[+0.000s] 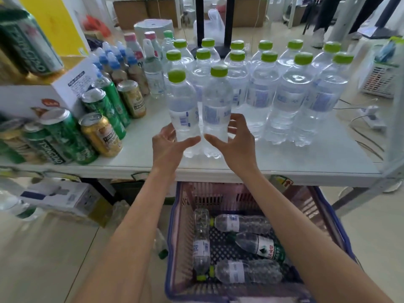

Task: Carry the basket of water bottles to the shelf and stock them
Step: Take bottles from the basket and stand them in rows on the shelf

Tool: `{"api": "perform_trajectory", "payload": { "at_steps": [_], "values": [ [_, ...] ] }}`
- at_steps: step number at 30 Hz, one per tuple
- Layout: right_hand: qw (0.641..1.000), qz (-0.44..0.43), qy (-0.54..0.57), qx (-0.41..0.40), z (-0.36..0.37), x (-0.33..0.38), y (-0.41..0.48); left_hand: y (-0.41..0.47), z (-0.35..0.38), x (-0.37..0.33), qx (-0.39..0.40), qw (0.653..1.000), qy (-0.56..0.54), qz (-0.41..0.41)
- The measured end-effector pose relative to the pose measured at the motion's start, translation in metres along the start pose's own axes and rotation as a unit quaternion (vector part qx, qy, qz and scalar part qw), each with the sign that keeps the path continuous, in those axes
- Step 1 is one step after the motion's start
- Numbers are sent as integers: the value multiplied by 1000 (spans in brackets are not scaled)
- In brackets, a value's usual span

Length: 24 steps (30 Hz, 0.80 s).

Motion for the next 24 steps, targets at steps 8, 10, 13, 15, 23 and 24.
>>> {"api": "perform_trajectory", "payload": {
  "at_steps": [8, 10, 13, 15, 23, 24],
  "values": [
    [1000, -21, 2, 16, 21, 1, 9, 12, -6, -5, -24, 999, 19, 9],
    [1000, -26, -7, 17, 24, -2, 14, 15, -7, -7, -18, 999, 31, 12],
    [999, -27, -11, 26, 28, -5, 17, 17, -10, -9, -7, 998, 54, 10],
    [999, -29, -7, 30, 29, -6, 18, 17, -11, -9, 6, 998, 66, 8],
    [966, 36, -227, 115, 4, 4, -10, -8, -32, -5, -11, 919, 371, -131],
    [952, 61, -250, 167, -3, 2, -17, -14, -36, -6, 9, 892, 431, -136]
  ]
}}
Point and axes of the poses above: each hand's wrist, its own y-axis towards the middle knuckle, its own z-axis out of the palm, x = y × z, the point moved 7 cm from there along y, towards the middle knuckle, and after that the axes turned 2 degrees about x, right-handed, at the moved point
